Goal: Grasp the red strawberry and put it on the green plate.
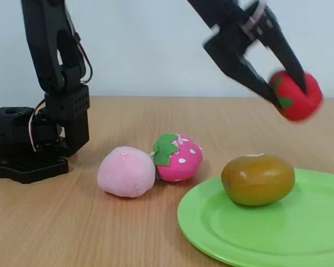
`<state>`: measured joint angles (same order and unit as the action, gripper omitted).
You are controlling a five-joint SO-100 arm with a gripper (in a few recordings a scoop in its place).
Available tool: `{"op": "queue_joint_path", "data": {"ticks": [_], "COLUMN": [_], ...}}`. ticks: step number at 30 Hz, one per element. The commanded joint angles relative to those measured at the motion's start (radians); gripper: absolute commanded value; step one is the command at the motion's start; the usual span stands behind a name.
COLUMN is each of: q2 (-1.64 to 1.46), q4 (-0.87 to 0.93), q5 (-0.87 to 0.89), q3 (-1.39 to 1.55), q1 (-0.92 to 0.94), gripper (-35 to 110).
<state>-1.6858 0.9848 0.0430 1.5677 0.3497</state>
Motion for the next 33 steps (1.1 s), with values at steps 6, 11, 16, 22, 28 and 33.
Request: {"op": "queue_joint_path", "data": {"ticks": [6,11,16,22,28,33], "q2": [0.333,0.454,0.538,0.569,0.568,0.545], "q4": [0.031,0.026,0.026,0.026,0.026,0.026], "q5": [0.087,0.072,0.067,0.063,0.064,0.067], "q3": [-0.279,-0.327,-0.377,-0.4,-0.394,-0.376], "q1": [0.107,0.152,0.186,0.198,0.201,0.198], "gripper": [-8,-8,-8,-5,23,34]}}
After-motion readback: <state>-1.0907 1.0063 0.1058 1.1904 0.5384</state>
